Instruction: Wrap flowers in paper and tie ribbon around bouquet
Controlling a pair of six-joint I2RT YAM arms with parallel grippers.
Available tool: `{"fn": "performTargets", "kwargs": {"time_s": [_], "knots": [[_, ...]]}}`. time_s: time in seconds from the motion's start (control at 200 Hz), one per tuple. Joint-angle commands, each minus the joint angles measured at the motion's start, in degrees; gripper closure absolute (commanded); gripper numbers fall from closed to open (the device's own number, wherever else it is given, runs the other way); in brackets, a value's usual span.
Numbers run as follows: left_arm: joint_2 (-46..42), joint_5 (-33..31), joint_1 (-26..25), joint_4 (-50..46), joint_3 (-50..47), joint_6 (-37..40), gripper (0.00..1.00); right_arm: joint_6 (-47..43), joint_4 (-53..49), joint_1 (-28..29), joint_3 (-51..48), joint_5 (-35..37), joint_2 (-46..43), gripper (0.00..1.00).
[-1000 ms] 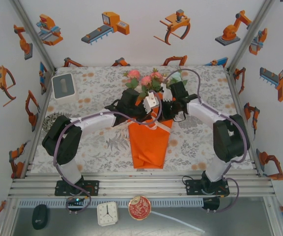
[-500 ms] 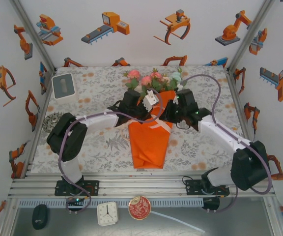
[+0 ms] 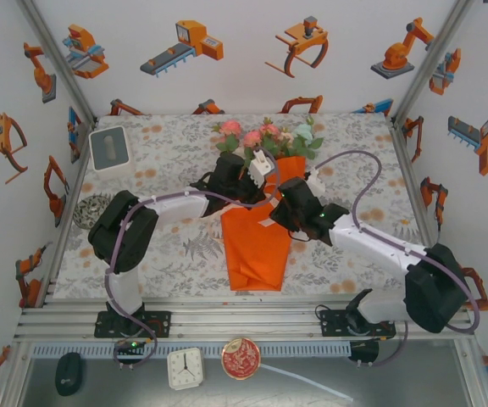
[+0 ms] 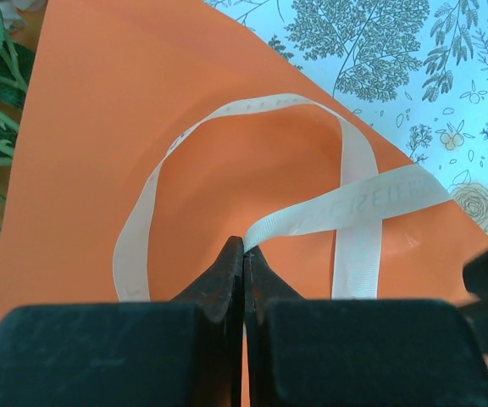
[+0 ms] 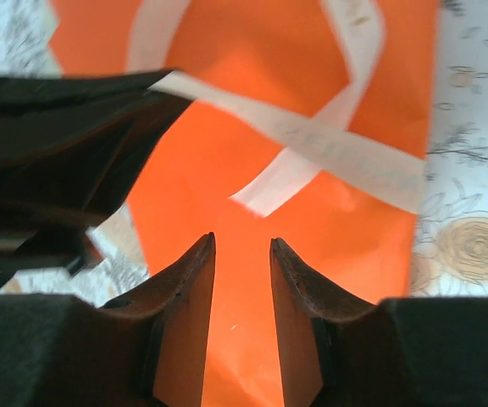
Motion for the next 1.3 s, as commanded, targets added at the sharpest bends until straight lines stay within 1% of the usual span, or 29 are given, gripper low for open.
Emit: {"fn": "performTargets", "kwargs": {"time_s": [0.0,0.1,0.255,0.4,0.586,0.676,0.736,0.906,0.961,0.976,1.176,1.297], "knots": [[0.6,-0.6,0.04,1.65,1.4,-1.27,0.94,9.1,-4.27,-0.1,1.86,6.05,3.2,0.67],[0.62,-0.85,0.03,1.76,1.17,-1.35,0.94,8.92,-0.48,-0.1,1.04,5.04,5.37,0.65],[0.58,-0.98,-0.01,2.02,0.89,-1.28,0.94,7.24,0.27,-0.1,2.89,5.61,8.6,0.63],[0.47,-0.99,0.11,1.84,0.91,-1.09,0.94,7.12,1.06,-0.1,3.75,5.9,11.17,0.57],[0.63,-0.74,0.14,1.81,0.88,-1.1,0.94,7.15,5.93,-0.23,2.28,6.52,13.32,0.58],[0.58,-0.72,0.17,1.75,0.91,-1.06,0.94,6.81,7.66,-0.27,1.5,6.71,13.93,0.61],[0.68,-0.49,0.26,1.75,0.91,-1.08,0.94,6.47,8.2,-0.32,1.26,6.83,14.18,0.66],[0.94,-0.59,0.32,1.91,0.96,-1.16,0.94,6.46,9.42,-0.36,-0.15,6.68,13.34,0.89],[1.04,-0.71,0.35,1.94,1.04,-1.13,0.94,6.45,10.16,-0.35,-0.92,6.42,12.03,1.0],[1.09,-0.83,0.39,1.94,1.05,-1.12,0.94,4.82,10.17,-0.34,-1.03,6.39,11.69,1.0],[1.77,-2.57,0.62,2.01,1.92,-2.25,0.94,-1.28,10.22,0.39,-3.62,4.37,3.51,1.0],[2.38,-2.81,0.74,2.19,2.53,-3.16,0.94,-2.98,6.1,1.61,-4.89,4.63,-2.15,1.0]]}}
